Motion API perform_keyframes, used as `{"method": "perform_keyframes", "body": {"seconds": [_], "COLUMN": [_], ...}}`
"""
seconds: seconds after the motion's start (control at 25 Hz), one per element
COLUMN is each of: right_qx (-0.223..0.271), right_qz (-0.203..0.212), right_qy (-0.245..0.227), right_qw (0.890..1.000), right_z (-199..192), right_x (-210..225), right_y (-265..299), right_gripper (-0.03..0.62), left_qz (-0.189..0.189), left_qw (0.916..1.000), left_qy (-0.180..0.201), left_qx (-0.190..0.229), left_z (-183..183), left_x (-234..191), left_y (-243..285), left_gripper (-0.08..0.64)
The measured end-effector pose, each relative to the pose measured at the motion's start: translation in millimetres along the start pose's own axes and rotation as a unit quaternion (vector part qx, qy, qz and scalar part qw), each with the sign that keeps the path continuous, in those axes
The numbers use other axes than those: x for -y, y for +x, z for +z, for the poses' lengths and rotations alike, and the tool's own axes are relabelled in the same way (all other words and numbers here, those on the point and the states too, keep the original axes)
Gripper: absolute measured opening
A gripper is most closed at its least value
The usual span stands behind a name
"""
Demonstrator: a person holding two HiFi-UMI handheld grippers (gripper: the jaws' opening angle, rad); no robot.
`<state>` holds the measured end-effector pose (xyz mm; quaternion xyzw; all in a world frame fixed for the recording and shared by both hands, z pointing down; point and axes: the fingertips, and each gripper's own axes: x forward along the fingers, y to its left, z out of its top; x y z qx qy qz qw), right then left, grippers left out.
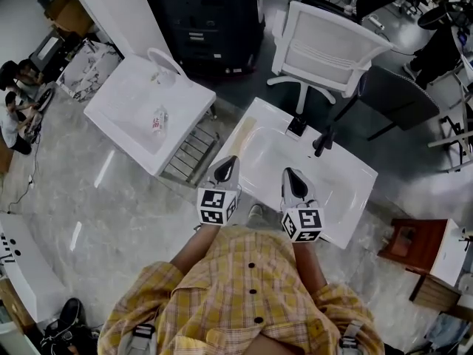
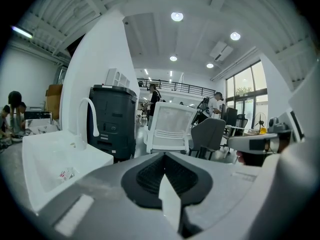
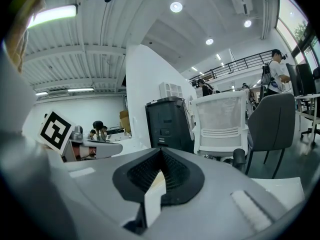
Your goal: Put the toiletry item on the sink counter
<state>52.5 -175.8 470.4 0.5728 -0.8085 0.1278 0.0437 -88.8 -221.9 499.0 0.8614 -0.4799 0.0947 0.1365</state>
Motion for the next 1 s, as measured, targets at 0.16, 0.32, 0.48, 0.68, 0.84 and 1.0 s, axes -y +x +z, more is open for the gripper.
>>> {"method": "perform_keyframes", "body": {"seconds": [0.16, 0.32, 0.48, 0.68, 0.84, 1.0], "right_qx": [0.007, 0.013, 0.016, 0.020, 0.019, 0.021], "right_qz": [0.000, -0.004, -0.005, -0.004, -0.007, -0.006], "right_qy": [-0.004, -0.006, -0.007, -0.012, -0.012, -0.012], "right_qw": [1.000, 1.000, 1.000, 1.000, 1.000, 1.000], "right_z": [4, 9, 12, 13, 12, 13], "right_x": [-2, -1, -1, -3, -3, -3], "right_y": [-1, -4, -3, -1, -3, 0], "right_gripper": [-0.002, 0.000, 0.000, 0.000, -0.002, 0.000], "left_qz": [-0.001, -0.002, -0.006, -0.008, -0.010, -0.010], "left_qw": [0.9999, 0.9998, 0.9995, 0.9991, 0.9991, 0.9990], "left_qy": [0.005, 0.009, 0.015, 0.024, 0.024, 0.025], "left_qx": [0.010, 0.020, 0.027, 0.033, 0.033, 0.035], "left_z": [4, 8, 13, 14, 13, 14], "left_x": [4, 8, 11, 14, 14, 11], "left_y": [-5, -10, -11, -12, -14, -13], "left_gripper": [0.002, 0.002, 0.002, 0.002, 0.002, 0.002]}}
